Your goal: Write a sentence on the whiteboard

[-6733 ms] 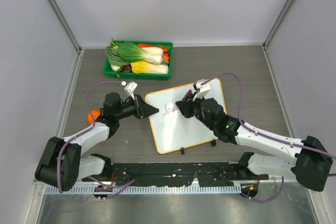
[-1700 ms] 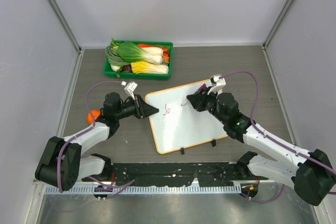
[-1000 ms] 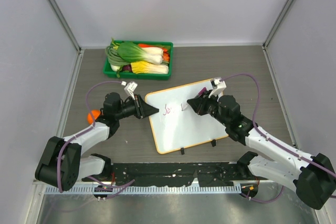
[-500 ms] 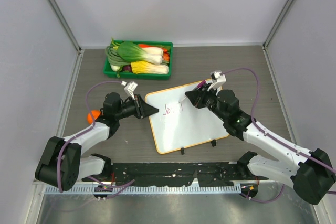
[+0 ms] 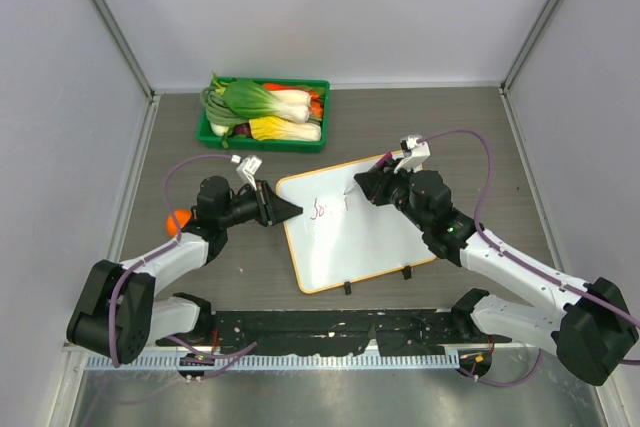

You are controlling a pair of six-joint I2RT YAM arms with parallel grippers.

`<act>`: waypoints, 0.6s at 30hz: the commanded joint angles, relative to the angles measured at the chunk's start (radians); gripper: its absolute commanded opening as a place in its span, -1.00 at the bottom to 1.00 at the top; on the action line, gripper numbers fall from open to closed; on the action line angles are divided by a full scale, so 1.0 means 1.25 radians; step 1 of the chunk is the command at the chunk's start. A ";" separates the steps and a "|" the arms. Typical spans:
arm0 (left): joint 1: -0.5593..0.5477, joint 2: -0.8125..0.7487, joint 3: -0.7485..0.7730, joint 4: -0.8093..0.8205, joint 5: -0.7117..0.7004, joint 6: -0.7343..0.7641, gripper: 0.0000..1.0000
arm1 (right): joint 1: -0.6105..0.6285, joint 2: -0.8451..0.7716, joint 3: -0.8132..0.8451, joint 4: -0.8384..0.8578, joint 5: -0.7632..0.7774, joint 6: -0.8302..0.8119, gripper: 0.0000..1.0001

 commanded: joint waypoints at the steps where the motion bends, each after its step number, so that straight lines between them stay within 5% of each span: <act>1: -0.002 0.015 -0.022 -0.068 -0.105 0.133 -1.00 | 0.000 -0.004 0.003 0.021 0.026 -0.016 -0.99; 18: -0.002 0.014 -0.022 -0.069 -0.104 0.133 -1.00 | 0.000 -0.073 -0.008 -0.004 0.035 -0.028 -0.99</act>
